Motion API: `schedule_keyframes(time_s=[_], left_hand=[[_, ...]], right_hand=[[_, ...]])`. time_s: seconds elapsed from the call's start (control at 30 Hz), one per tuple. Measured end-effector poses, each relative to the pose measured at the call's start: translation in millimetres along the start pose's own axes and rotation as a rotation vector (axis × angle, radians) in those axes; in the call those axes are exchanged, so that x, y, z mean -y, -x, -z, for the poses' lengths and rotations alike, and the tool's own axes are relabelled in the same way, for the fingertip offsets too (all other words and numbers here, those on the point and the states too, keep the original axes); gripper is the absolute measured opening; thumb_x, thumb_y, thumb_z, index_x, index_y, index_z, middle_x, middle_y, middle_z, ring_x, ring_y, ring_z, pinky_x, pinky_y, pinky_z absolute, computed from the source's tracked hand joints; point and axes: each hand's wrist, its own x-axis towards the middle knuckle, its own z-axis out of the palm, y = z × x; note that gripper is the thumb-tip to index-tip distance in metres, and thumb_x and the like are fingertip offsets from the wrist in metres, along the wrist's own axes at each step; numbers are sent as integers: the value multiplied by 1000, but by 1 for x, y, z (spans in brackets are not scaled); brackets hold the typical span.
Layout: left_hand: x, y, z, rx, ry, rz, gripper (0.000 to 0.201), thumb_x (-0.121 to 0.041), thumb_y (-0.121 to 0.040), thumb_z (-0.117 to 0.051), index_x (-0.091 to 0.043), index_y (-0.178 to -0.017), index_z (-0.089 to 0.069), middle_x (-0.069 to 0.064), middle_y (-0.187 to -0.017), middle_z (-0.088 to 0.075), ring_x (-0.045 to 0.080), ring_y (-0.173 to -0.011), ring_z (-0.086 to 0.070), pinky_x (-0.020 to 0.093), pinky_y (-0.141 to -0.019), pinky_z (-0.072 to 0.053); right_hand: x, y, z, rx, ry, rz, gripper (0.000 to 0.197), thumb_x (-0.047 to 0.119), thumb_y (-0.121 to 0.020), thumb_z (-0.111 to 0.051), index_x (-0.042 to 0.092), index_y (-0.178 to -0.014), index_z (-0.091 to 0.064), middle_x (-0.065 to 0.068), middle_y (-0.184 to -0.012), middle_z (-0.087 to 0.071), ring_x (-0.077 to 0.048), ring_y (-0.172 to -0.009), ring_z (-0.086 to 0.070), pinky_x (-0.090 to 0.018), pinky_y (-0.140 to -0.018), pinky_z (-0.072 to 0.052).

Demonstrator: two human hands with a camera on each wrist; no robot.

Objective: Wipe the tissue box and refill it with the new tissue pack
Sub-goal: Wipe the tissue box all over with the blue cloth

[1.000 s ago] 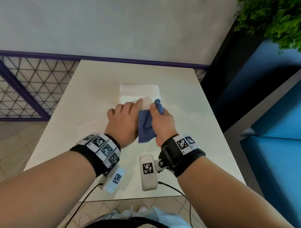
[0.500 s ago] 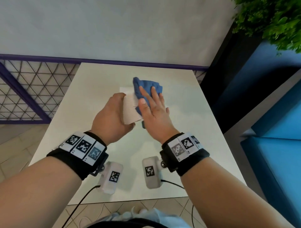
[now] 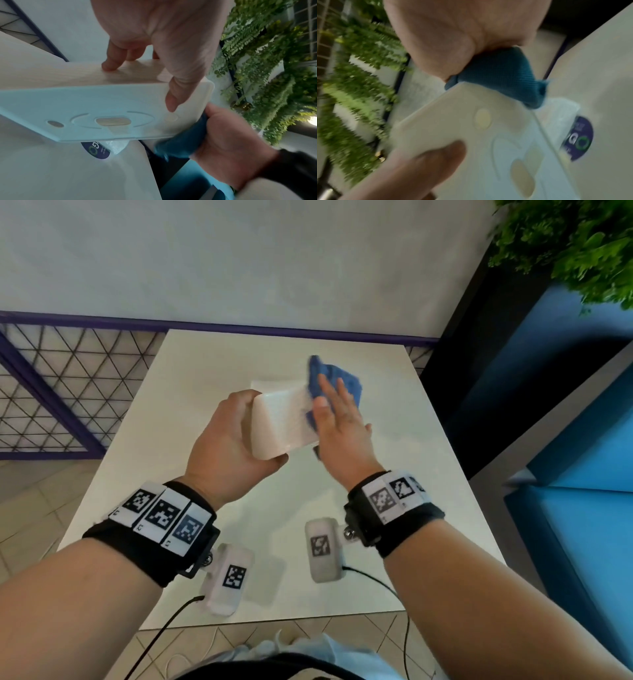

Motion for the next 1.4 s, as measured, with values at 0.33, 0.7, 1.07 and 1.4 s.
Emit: schedule_keyframes(time_s=[0.33, 0.7, 1.07, 1.4], left_hand=[[-8, -6, 4, 32, 106, -72, 72, -39, -62, -78, -24, -123, -43, -5, -116, -54, 10, -95, -54, 15, -73, -40], [26, -4, 38, 138, 643, 49, 85, -10, -44, -86, -43, -110, -43, -12, -118, -51, 8, -110, -55, 24, -73, -53], [10, -6, 56, 324, -213, -16, 115, -52, -55, -86, -39, -147, -17, -13, -147, -33, 7, -128, -39, 34, -102, -39], [32, 7, 45, 184, 66, 82, 79, -38, -48, -85, -32, -116, -45, -10, -110, -61, 15, -100, -60, 33, -81, -52]], right_hand=[[21, 25, -13, 61, 203, 165, 54, 54, -97, -22, 44, -149, -9, 16, -161, 2, -11, -148, 10, -50, -114, 12], [4, -3, 24, 333, -475, 21, 72, 48, -78, -66, 38, -142, -33, 8, -135, -54, -9, -120, -56, -38, -105, -45], [13, -10, 10, 251, 244, 342, 94, 34, -63, -80, 32, -140, -27, 9, -131, -45, -17, -117, -50, -52, -110, -28], [15, 28, -20, 262, 349, 417, 69, 62, -88, -23, 37, -151, -9, 10, -162, -2, -16, -149, 7, -48, -118, 8]])
